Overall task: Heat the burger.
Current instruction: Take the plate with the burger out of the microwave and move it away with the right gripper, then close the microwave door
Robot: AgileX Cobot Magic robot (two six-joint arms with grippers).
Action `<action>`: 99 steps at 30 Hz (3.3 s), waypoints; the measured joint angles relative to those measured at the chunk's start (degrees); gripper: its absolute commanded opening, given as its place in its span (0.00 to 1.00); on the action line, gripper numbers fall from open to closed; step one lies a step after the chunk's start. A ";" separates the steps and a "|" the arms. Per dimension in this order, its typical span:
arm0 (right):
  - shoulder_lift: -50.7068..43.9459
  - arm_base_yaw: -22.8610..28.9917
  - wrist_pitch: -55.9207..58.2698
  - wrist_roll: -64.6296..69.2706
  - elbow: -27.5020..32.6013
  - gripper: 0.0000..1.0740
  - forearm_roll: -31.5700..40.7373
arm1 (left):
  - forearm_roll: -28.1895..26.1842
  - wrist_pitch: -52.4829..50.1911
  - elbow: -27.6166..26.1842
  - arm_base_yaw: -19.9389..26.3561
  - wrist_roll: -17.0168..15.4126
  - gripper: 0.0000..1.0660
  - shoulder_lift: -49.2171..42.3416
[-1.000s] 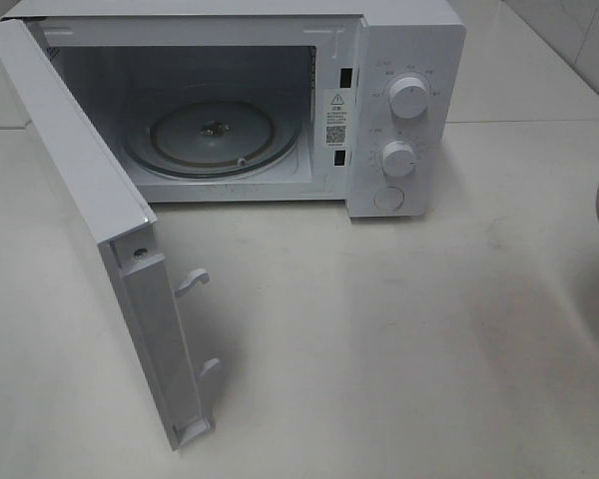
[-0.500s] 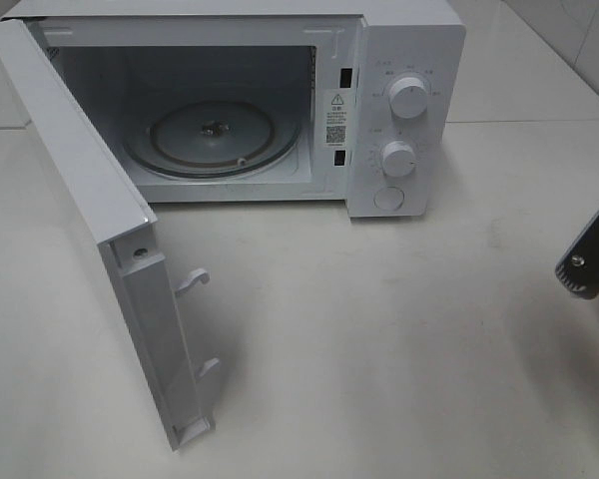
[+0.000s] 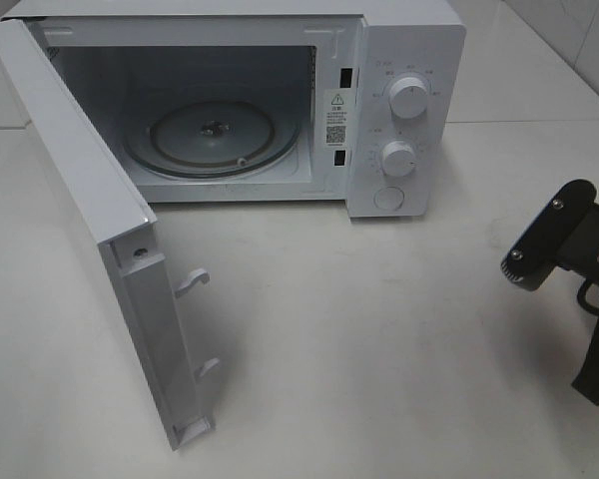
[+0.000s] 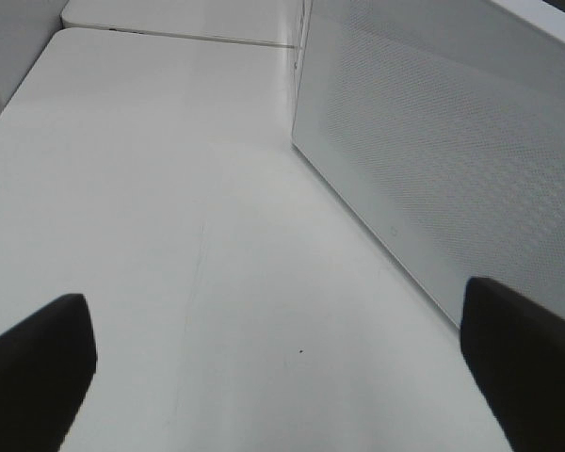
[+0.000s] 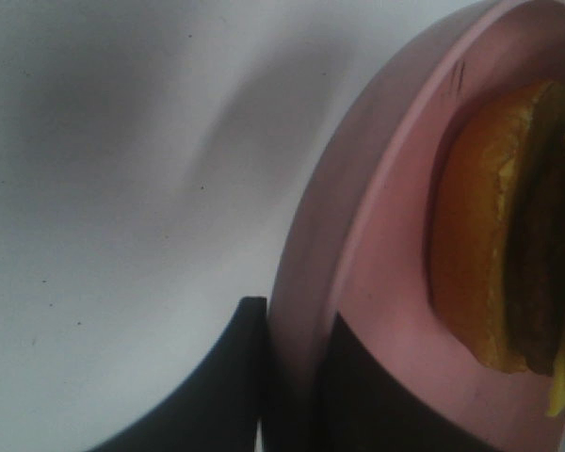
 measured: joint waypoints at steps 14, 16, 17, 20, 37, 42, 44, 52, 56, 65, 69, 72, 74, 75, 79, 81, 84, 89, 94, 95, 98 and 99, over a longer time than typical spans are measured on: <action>13.12 0.00 -1.03 16.16 -7.10 0.08 -1.95 | 0.00 0.00 0.00 0.00 0.00 0.92 0.00; 15.47 -0.40 -1.09 18.51 -8.77 0.09 -2.64 | 0.00 0.00 0.00 0.00 0.00 0.92 0.00; 15.47 -0.40 -1.09 18.51 -8.77 0.09 -2.64 | 0.00 0.00 0.00 0.00 0.00 0.92 0.00; 17.53 -1.83 -1.43 20.63 -10.43 0.10 -3.44 | 0.00 0.00 0.00 0.00 0.00 0.92 0.00; 25.78 -10.49 -8.19 25.04 -12.83 0.13 -4.81 | 0.00 0.00 0.00 0.00 0.00 0.92 0.00; 26.53 -11.29 -7.62 26.24 -12.95 0.23 -6.47 | 0.00 0.00 0.00 0.00 0.00 0.92 0.00; 26.53 -11.29 -7.39 26.24 -12.95 0.27 -6.82 | 0.00 0.00 0.00 0.00 0.00 0.92 0.00; 25.73 -11.29 -8.48 25.84 -12.95 0.52 -6.02 | 0.00 0.00 0.00 0.00 0.00 0.92 0.00; 21.66 -11.29 -8.54 23.03 -12.95 0.53 -5.73 | 0.00 0.00 0.00 0.00 0.00 0.92 0.00; 12.72 -11.29 -8.88 14.15 -12.89 0.53 -0.80 | 0.00 0.00 0.00 0.00 0.00 0.92 0.00; 7.22 -11.29 -9.22 7.62 -12.89 0.53 4.93 | 0.00 0.00 0.00 0.00 0.00 0.92 0.00; 4.24 -11.29 -9.34 3.50 -12.89 0.53 9.00 | 0.00 0.00 0.00 0.00 0.00 0.92 0.00; 2.01 -11.29 -9.34 0.17 -12.89 0.53 12.38 | 0.00 0.00 0.00 0.00 0.00 0.92 0.00; 0.86 -11.29 -9.40 -1.26 -12.89 0.53 14.15 | 0.00 0.00 0.00 0.00 0.00 0.92 0.00; -3.61 -11.29 -9.40 -9.63 -12.83 0.55 20.97 | 0.00 0.00 0.00 0.00 0.00 0.92 0.00; -4.58 -11.29 -9.40 -11.69 -12.83 0.57 22.35 | 0.00 0.00 0.00 0.00 0.00 0.92 0.00; -8.02 -11.29 -9.63 -16.67 -12.83 0.65 26.53 | 0.00 0.00 0.00 0.00 0.00 0.92 0.00; -14.21 -11.29 -9.57 -23.03 -12.83 0.79 32.54 | 0.00 0.00 0.00 0.00 0.00 0.92 0.00; -17.02 -11.29 -8.25 -24.12 -12.83 0.76 35.98 | 0.00 0.00 0.00 0.00 0.00 0.92 0.00; -18.16 -11.29 -7.05 -25.38 -12.83 0.76 38.27 | 0.00 0.00 0.00 0.00 0.00 0.92 0.00; -20.23 -11.29 -5.84 -28.19 -12.83 0.75 42.28 | 0.00 0.00 0.00 0.00 0.00 0.92 0.00; -20.23 -11.29 -5.84 -28.19 -12.83 0.75 42.28 | 0.00 0.00 0.00 0.00 0.00 0.92 0.00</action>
